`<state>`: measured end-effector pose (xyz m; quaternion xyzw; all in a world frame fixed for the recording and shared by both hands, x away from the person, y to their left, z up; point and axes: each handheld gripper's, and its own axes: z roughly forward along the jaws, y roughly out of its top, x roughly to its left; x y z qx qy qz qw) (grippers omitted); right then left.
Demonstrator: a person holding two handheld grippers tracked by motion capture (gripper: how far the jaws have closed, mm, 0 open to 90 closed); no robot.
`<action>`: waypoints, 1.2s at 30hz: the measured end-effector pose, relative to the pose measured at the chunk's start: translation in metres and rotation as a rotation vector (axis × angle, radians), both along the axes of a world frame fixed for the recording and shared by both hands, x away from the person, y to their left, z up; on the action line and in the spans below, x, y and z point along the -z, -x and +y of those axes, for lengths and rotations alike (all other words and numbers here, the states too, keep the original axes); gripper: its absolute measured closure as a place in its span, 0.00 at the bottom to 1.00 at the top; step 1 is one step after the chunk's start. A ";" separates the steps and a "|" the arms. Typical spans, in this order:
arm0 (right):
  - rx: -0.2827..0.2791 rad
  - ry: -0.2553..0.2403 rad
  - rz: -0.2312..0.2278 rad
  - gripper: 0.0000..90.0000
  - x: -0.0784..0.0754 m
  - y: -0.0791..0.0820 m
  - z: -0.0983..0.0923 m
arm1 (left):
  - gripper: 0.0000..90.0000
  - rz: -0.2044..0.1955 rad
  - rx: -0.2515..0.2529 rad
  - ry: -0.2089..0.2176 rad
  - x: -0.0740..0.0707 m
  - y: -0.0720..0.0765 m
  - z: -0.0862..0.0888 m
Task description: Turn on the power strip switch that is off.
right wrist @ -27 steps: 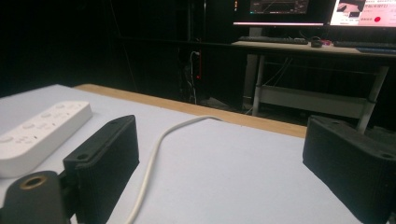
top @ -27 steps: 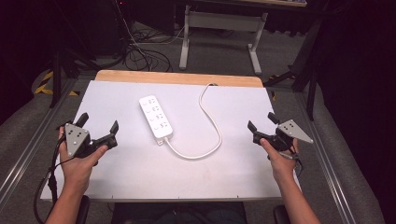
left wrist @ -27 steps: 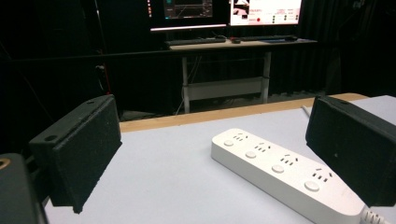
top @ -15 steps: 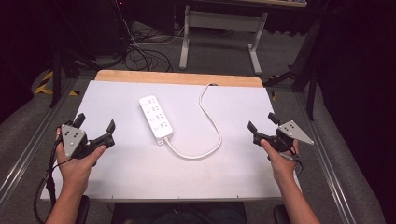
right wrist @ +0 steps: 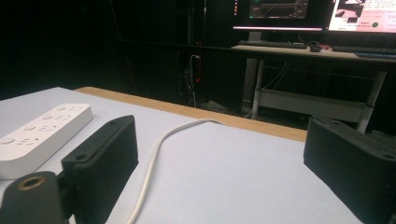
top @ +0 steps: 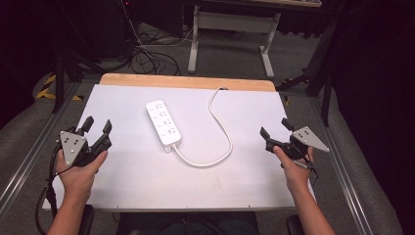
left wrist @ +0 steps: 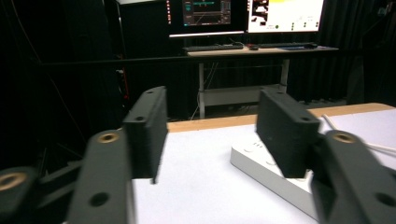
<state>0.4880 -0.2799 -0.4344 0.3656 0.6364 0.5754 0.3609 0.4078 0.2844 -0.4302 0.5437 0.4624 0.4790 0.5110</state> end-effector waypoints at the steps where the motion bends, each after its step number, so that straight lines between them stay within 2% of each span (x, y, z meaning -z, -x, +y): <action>1: -0.001 0.000 -0.002 0.12 0.000 0.000 0.000 | 0.63 0.002 0.003 0.000 0.000 0.000 0.001; 5: -0.003 -0.007 -0.003 0.12 0.000 0.001 0.000 | 0.82 0.009 0.013 0.015 -0.001 0.000 0.002; 11: -0.010 -0.010 -0.001 0.12 0.000 0.001 0.000 | 1.00 0.009 0.014 0.003 -0.003 0.000 0.004; 16: -0.005 -0.009 -0.005 0.12 -0.001 0.002 -0.001 | 1.00 0.019 0.025 -0.017 -0.004 -0.003 0.000; 17: -0.005 -0.010 -0.006 0.12 -0.001 0.002 -0.001 | 1.00 0.019 0.025 -0.017 -0.004 -0.003 0.000; 18: -0.006 -0.011 -0.006 0.12 -0.001 0.002 -0.001 | 1.00 0.038 0.028 -0.015 -0.005 -0.005 -0.002; 27: -0.014 -0.013 -0.008 0.13 -0.001 0.003 -0.002 | 1.00 0.049 0.056 -0.012 -0.007 -0.021 -0.011; 29: -0.011 -0.016 -0.005 0.13 -0.002 0.003 -0.003 | 1.00 0.052 0.057 -0.019 -0.008 -0.023 -0.013; 31: -0.003 -0.017 -0.007 0.13 -0.002 0.004 -0.003 | 1.00 0.060 0.077 -0.043 -0.009 -0.028 -0.017; 36: 0.003 -0.009 -0.005 0.13 -0.002 0.003 -0.003 | 1.00 0.077 0.108 -0.055 -0.013 -0.041 -0.021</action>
